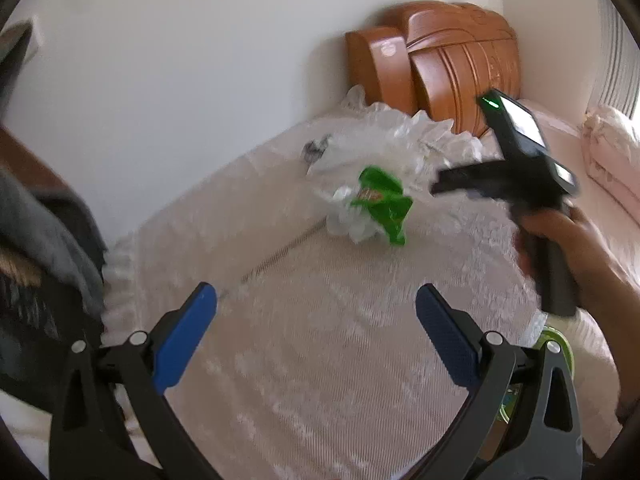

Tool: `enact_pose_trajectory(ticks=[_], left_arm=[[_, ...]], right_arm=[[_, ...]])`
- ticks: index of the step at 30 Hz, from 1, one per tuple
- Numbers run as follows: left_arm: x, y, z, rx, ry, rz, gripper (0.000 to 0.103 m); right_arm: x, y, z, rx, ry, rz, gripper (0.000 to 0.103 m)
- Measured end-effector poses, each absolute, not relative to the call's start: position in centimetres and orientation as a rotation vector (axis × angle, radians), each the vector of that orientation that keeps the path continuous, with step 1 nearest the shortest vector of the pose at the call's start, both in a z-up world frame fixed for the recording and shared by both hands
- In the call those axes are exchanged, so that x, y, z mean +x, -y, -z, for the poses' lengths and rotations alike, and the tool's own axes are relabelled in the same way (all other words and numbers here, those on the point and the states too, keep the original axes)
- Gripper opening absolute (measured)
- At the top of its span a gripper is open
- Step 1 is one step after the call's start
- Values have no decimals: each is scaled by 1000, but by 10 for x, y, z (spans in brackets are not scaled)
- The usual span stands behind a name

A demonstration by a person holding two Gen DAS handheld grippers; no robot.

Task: Collect trash
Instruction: 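Grasp the clear plastic cup with the right tool while the left tool grasps the clear plastic bag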

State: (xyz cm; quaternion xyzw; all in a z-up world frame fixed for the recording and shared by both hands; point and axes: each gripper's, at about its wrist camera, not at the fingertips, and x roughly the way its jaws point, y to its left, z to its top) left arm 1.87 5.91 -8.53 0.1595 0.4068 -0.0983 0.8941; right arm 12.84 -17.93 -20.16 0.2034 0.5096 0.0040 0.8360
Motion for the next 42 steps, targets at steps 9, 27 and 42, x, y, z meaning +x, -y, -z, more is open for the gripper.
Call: enact_pose_trajectory(ticks=[9,27,42], left_arm=[[79,29,92,496,-780,320,96],[199,111,172,731,-1002,263,60],[201,77,102,438,-927,223,20]], right_arm=[[49,243,171,447,-1020,31,67],[-29,337,208,631,-1004,94,66],[-33,326,193,602,-972,81,66]])
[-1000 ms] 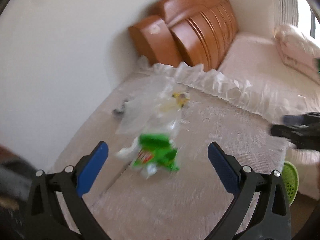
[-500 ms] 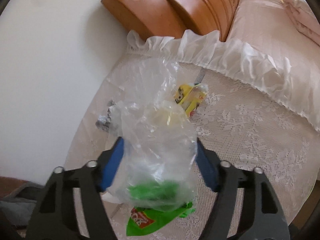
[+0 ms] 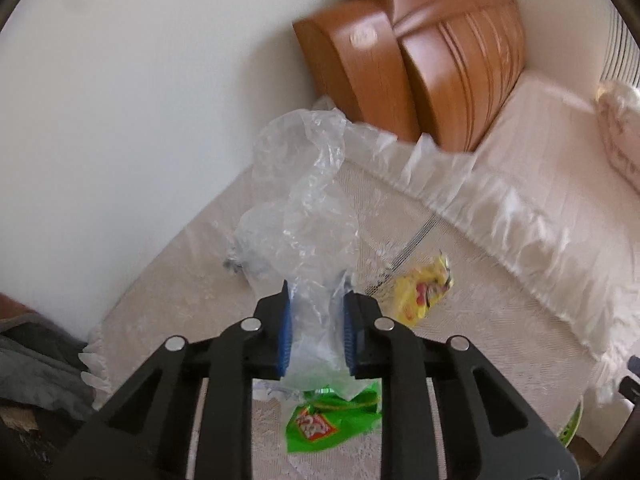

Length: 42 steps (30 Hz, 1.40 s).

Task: Collect trash
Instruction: 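Grasp the clear plastic cup with the right tool while the left tool grasps the clear plastic bag, then drop the plastic bag into the wastebasket with the left tool while the right tool carries the cup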

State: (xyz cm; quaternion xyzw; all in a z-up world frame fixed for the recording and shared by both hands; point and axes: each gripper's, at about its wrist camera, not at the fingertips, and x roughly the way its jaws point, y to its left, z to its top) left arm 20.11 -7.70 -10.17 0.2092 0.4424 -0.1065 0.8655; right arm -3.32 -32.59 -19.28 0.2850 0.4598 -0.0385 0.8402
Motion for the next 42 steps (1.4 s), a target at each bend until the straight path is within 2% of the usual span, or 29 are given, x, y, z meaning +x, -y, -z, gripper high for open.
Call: enact_pose_trajectory(ticks=[8,19,36,42], left_arm=[[116,63,56,323,-878,299,20],[2,52,45,300,-903,316,20],[-35,51,39,294,-884,358,20],[-64,88,44,354,-878,513,20]], right_arm=[[-21,297,165,535,-935,21,66],[-25,253,124,432,-890,-80,66],[-52,238,114,392,-877,-95,66],[-105,274,114,391,-836,17,66]])
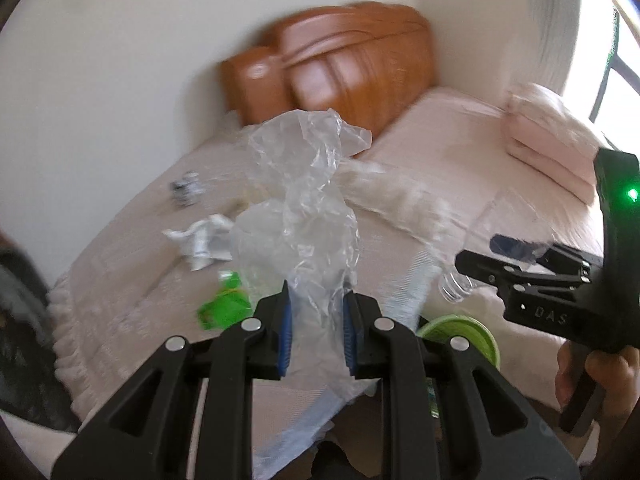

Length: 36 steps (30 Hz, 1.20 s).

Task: Collect trash
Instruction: 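Drop the plastic bag into the wastebasket with the left tool while the right tool carries the cup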

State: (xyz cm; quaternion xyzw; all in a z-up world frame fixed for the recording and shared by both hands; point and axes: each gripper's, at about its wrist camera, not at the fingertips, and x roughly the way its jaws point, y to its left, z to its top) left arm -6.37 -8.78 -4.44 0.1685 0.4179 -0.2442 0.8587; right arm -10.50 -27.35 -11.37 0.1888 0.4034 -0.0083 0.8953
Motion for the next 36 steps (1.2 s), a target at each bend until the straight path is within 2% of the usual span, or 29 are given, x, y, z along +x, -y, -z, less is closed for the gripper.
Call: enact_pose_trajectory(ticks=[8,18,23,25,27,30,32,36], left_arm=[[-114,181,84,504,-895,840,20],[-153,283,224,725,-1095,1023,20],[-171,308,266,784,-1153,1039,22],[-176,312,275,783,-1182,1042,33],[-179,316,278,774,-1188,1041,59],[-181,317,272,760,-1168,1064,85],[-182,314,266,755,-1143,1070,92],[-179,309,255,753,-1112,1059,94]], right_arm=[[-188,353,145,431,-909,299,66],[-251,423,194,548,-1016,465,66],[-258,438,208,549,-1054,458,66],[-259,439,209,547,-1058,454,66],[-259,440,212,543,-1059,451,66],[-258,443,211,534,-1059,442,66],[-257,445,210,532,-1056,440,66],[-255,444,210,534,-1046,442,66]])
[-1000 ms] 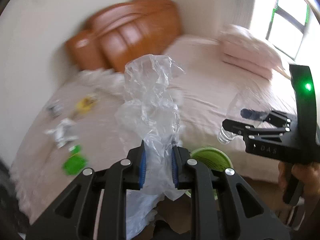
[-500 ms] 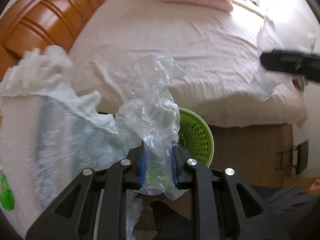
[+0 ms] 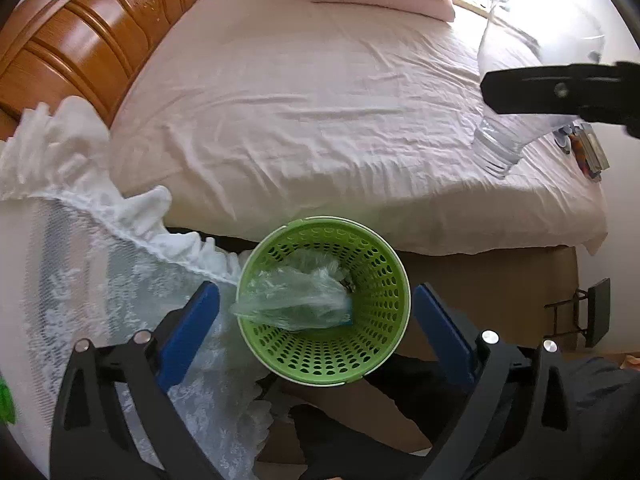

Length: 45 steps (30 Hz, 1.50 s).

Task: Collect trash
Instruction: 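Drop the plastic bag into the wastebasket with the left tool while the right tool carries the cup, then lower the clear cup into the wastebasket and open the right tool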

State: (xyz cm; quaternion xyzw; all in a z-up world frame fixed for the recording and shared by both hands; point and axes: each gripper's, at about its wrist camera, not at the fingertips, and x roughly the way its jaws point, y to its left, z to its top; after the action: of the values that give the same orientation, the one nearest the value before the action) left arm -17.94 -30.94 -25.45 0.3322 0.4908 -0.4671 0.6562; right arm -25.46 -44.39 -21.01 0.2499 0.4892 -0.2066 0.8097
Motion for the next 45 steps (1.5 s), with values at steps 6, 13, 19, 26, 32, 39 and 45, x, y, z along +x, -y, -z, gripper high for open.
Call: enact_pose_trajectory(ticks=[6,13,19,26,32,39,45], left_arm=[[-168,289,226,721,-1066,1022,95],[-154,261,186,666,-988,955,95],[-138,231,163,630,-961,893,95],[-121,201,153,610,-962,822,95],[-115,188,150,606,-963,802,95],[-113,179,149,594,-963,782,95],[-95,154,130,511,-932,690,95]], right_arm=[[-248,436,210,536,-1036,437,66],[-231,417,232,538,-1077,387,66],[-213,391,283,540,-1167,338,66],[-203,363,344,571,-1273,315,66],[-200,354,357,595,-1297,321,67],[-186,355,347,614,-1317,338,96],[-170,363,266,585,-1176,352,96]])
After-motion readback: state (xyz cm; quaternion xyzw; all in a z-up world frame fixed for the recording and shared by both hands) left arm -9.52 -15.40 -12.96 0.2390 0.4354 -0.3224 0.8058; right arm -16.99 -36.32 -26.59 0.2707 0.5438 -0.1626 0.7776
